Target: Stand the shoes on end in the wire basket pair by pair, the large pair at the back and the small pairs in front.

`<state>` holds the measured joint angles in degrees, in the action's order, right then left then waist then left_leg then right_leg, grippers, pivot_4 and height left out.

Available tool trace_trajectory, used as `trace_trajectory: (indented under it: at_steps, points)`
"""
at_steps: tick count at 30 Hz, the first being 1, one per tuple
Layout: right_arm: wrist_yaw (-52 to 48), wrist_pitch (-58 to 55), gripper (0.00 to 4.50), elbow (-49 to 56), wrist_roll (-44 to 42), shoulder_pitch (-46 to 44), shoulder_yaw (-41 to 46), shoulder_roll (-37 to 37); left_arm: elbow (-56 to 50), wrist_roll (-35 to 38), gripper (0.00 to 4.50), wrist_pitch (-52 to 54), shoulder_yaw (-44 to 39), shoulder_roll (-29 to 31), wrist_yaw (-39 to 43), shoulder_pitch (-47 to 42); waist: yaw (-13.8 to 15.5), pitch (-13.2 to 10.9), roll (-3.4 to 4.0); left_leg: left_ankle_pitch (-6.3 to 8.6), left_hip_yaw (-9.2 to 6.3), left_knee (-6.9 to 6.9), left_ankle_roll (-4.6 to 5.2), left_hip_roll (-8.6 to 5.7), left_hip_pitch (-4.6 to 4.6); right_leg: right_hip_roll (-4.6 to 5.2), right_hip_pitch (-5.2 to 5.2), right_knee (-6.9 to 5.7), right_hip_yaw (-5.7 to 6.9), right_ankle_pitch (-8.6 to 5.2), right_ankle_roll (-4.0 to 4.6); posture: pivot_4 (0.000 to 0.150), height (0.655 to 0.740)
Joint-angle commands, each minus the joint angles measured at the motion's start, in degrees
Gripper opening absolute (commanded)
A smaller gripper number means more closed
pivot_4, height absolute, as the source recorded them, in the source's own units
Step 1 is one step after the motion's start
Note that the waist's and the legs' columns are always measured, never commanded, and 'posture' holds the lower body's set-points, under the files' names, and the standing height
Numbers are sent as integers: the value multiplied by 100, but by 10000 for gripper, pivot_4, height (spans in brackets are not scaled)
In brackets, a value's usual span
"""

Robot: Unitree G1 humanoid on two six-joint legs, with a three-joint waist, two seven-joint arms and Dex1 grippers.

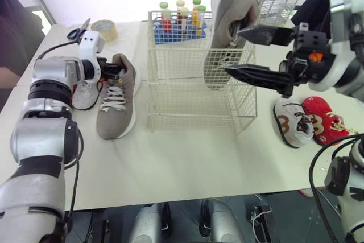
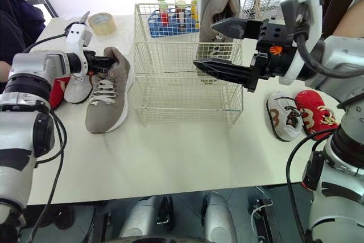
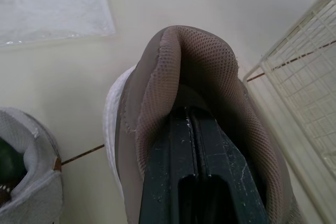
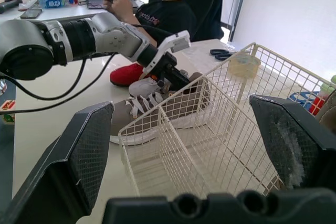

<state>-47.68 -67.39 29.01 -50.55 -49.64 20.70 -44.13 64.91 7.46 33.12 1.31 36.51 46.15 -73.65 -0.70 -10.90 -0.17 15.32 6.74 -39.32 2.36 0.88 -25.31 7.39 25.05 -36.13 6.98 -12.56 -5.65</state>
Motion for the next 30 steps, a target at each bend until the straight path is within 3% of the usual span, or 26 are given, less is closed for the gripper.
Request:
trace_trajectory:
  at_steps: [1, 16, 23, 27, 30]
  points:
    - [194, 181, 44629, 117, -221, -28, 83, -151, 280, -248, 0, -232, -17, -23, -201, -57, -4, 0, 0, 0, 0, 0, 0, 0, 0, 0, 0, 0, 0, 0, 0, 1500, 7400]
    - [624, 562, 44629, -12, -541, 124, -110, -333, 386, 156, 0, -112, -1037, -35, -891, -284, -1, 1, -3, 0, 6, 0, 1, 3, 4, 1, 5, -1, -8, 0, 0, 1500, 7400]
    - [662, 726, 44629, -143, -539, 109, -292, -327, 252, -28, 0, -217, -909, -108, -819, -21, 0, 3, -8, 0, 9, -1, 1, 2, 3, 1, 5, -6, -8, 0, 0, 1500, 7400]
    - [654, 801, 45000, -181, -539, 104, -363, -372, -68, 30, 12957, -294, -934, -115, -703, -116, -1, 3, -8, 0, 10, -1, 1, 2, 3, 1, 5, -7, -8, 0, 0, 1500, 7400]
    - [657, 796, 45000, -174, -596, 108, -358, -413, -485, 160, 28393, -83, -1063, -81, -792, -338, 19, 1, -12, 0, 9, -1, 1, 3, 1, 1, 7, -7, -8, 0, 0, 1500, 7400]
